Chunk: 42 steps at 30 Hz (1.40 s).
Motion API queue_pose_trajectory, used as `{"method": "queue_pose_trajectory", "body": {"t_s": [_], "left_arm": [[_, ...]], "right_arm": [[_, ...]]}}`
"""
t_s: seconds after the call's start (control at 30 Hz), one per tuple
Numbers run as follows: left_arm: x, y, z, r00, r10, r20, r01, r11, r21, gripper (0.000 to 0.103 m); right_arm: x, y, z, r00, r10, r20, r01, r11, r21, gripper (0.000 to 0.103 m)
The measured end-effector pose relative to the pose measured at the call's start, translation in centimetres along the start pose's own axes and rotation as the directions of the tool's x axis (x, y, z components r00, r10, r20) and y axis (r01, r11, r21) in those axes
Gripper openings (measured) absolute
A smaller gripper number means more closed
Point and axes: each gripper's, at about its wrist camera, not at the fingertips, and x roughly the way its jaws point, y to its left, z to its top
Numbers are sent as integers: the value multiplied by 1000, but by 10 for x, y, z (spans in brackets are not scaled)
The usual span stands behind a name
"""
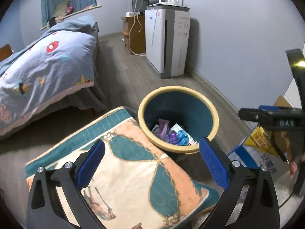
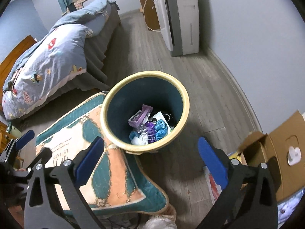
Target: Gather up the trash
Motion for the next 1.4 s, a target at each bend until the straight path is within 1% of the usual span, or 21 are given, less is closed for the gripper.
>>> {"method": "queue_pose_trajectory", "body": {"t_s": [0.07,0.17,0.23,0.3,0.53,1.4], "left_arm": [[-5,2,0,1000,29,4,-29,999,-21,98],[-6,7,-4,998,66,13,-65,998,-21,98],[-5,9,-7,996,89,6,-89,996,-30,98],[-4,13,-9,995,97,-1,-97,994,-45,98],[-1,23,-12,994,106,-25,-107,991,-74,98],[1,23,-13,993,110,-36,-112,991,-77,98]], "right_arm": [[-5,6,-5,1000,-11,14,11,1000,-19,97],[-9,14,-7,998,-48,36,50,997,-60,97],[-8,19,-9,998,-55,35,57,996,-74,97],[-7,23,-9,998,-55,34,57,995,-85,97],[-7,35,-13,996,-72,52,79,988,-135,97],[-5,32,-12,996,-82,46,87,989,-117,97]]}}
